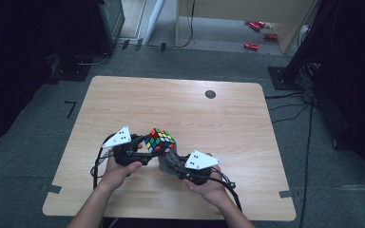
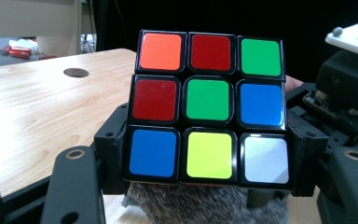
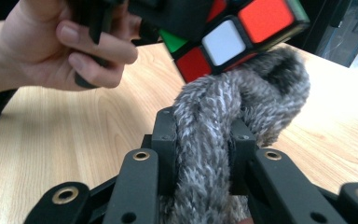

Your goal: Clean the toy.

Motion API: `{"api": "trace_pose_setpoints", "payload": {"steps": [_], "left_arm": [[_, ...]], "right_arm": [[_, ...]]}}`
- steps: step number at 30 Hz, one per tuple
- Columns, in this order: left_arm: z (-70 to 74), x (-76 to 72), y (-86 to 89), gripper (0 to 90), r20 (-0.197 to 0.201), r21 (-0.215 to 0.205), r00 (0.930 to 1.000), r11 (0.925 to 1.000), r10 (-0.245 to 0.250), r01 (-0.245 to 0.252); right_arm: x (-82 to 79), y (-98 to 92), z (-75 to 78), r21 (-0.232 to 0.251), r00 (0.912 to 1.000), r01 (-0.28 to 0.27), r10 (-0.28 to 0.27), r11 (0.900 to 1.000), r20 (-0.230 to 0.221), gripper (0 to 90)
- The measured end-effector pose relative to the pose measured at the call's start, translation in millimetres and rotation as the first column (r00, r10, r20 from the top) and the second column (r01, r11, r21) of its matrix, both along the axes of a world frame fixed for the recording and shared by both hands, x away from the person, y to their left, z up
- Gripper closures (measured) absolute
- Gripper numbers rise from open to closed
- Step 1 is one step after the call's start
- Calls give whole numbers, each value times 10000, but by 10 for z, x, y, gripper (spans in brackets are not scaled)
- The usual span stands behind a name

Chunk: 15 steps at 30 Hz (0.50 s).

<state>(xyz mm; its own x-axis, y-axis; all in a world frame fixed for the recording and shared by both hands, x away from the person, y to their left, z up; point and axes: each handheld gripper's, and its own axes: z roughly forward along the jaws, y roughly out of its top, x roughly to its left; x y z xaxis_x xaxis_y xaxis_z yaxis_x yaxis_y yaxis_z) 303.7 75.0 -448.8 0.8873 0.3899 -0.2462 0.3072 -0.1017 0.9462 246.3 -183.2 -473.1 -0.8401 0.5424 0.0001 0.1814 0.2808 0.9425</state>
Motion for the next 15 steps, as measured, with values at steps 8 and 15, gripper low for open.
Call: {"api": "trace_pose_setpoints", "payload": {"steps": [8,15], "left_arm": [[-3,-15,-35,342,91,182,9999,9997,-134,133],[3,-6,-7,342,91,100,10000,9999,18,-19]], "right_arm": [[51,-164,88,702,9971,736,-748,9948,148,717],[-26,5,12,45,9995,170,-171,9998,248,716]]}}
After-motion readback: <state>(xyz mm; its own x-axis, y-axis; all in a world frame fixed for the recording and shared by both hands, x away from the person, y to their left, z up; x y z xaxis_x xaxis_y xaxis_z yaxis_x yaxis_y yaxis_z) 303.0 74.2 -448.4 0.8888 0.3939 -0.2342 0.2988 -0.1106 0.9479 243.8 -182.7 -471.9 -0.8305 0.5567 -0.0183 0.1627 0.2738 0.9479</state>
